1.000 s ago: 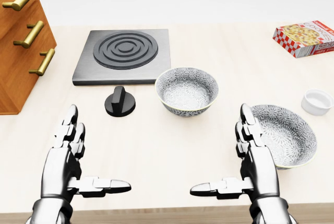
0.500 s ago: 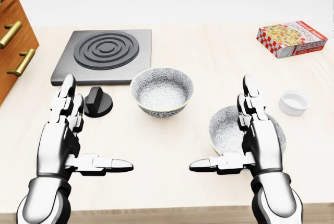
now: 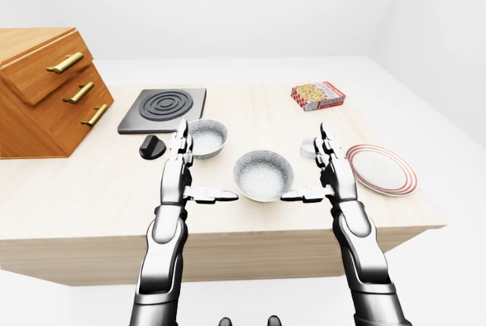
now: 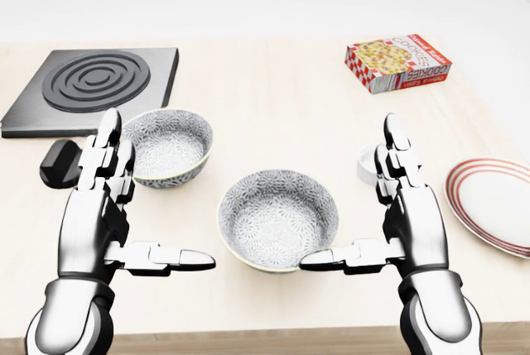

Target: Pick the akita bowl from table center and place it on the plate.

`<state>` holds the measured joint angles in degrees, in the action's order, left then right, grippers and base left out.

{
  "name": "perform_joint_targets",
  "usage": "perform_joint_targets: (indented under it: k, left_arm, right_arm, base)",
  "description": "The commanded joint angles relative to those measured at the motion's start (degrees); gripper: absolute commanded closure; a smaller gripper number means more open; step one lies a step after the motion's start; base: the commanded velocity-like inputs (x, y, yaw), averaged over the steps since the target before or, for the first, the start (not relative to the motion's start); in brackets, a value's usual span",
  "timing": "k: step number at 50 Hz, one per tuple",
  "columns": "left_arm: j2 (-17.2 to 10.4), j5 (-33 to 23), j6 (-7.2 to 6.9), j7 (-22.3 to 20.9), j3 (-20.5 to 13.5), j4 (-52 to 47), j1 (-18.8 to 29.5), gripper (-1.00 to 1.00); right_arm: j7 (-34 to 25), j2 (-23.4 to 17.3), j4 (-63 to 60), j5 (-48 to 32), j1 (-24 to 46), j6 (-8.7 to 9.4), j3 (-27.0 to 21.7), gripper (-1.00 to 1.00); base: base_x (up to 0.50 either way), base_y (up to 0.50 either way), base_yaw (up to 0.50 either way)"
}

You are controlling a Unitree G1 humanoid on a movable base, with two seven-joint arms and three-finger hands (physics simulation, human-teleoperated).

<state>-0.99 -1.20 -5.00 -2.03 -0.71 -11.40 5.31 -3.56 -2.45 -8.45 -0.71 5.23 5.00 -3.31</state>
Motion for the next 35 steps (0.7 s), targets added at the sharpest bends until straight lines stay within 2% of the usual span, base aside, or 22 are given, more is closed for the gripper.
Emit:
perform_joint_targets:
  k: [1, 10, 19, 30, 35]
  left_arm:
    - [0.1, -0.1, 0.00, -0.1, 0.1, -0.4, -0.3, -1.00]
    - [0.0, -0.1, 0.00, -0.2, 0.0, -0.4, -0.6, -1.00]
    - [-0.1, 0.1, 0.00, -0.2, -0.4, -0.3, -0.6, -1.00]
    - [-0.3, 0.2, 0.00, -0.3, -0.7, -0.7, -0.5, -1.00]
    - [-1.4, -0.9, 0.00, 0.2, -1.8, 1.2, 0.8, -1.00]
  right_arm:
    - [-0.6, 0.1, -0.4, 0.5, -0.3, 0.00, 0.2, -1.00]
    - [-2.0, 0.1, -1.4, 0.9, -0.8, 0.00, 0.6, -1.00]
    - [-2.0, 0.2, -0.5, -1.3, -1.0, 0.00, 1.1, -1.00]
    - [-1.7, 0.3, -0.9, -1.6, -0.6, 0.00, 1.0, -1.00]
    - [-1.6, 0.3, -0.7, -1.6, -0.4, 0.00, 0.9, -1.00]
  base:
    - [0.05, -0.50, 0.00]
    - [0.25, -0.45, 0.00]
    - [0.50, -0.09, 0.00]
    - [0.00, 0.00, 0.00]
    - [0.00, 0.00, 0.00]
